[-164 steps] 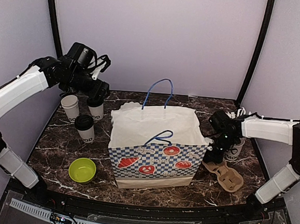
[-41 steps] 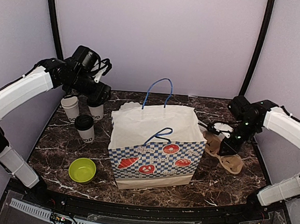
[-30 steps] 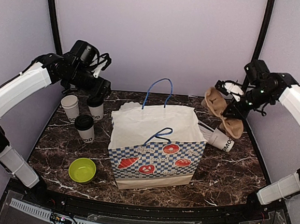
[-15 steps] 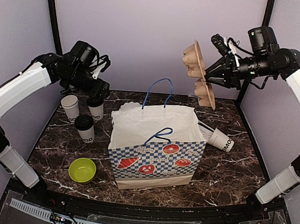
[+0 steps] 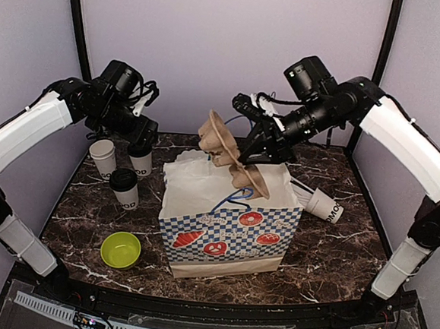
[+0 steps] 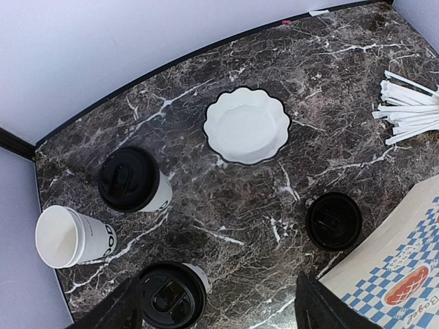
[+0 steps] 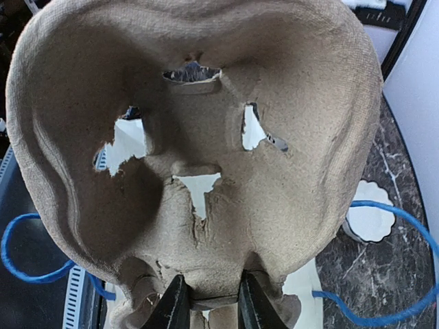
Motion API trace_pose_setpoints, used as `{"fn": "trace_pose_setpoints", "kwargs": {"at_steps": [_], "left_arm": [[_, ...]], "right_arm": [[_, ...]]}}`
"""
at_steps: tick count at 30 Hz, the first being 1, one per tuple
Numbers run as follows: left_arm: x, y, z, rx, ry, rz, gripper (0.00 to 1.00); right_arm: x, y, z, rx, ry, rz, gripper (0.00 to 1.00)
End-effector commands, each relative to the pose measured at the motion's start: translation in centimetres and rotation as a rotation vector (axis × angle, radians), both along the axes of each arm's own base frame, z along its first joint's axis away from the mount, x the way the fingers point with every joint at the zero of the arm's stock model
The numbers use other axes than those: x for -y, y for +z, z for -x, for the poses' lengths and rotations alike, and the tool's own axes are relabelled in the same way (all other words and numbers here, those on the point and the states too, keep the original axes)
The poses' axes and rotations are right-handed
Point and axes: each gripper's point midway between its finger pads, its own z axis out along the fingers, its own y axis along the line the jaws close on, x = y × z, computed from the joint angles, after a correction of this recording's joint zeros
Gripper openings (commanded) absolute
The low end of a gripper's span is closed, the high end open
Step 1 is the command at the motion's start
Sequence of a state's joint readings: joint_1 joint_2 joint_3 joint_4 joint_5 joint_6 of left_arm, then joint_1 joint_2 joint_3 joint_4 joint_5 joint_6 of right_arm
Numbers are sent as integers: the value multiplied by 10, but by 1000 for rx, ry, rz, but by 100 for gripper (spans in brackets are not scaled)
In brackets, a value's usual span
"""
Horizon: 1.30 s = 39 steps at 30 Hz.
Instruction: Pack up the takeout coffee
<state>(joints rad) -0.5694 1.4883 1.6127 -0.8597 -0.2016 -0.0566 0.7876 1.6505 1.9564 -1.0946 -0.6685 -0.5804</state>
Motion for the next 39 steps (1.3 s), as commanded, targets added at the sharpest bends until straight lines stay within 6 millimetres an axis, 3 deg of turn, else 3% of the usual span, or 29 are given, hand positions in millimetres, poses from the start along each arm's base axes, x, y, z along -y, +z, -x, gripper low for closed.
{"fn": "trace_pose_setpoints", "kwargs": {"at_steps": [1,10,23,39], "left_arm": [[-12,5,7,23,13,-14,78],[-18,-10,6,12,10,-36,78],[-24,-18,5,-3,13,-28,78],[-21,-30,6,-21,4,-13,78]], "right_arm": [[-13,-38,-12,47,-22,129,21],[-20,-101,-12,99,-13,391,21],[-1,-150,10,226,27,609,21],[-1,-221,16,129,51,818,25]]}}
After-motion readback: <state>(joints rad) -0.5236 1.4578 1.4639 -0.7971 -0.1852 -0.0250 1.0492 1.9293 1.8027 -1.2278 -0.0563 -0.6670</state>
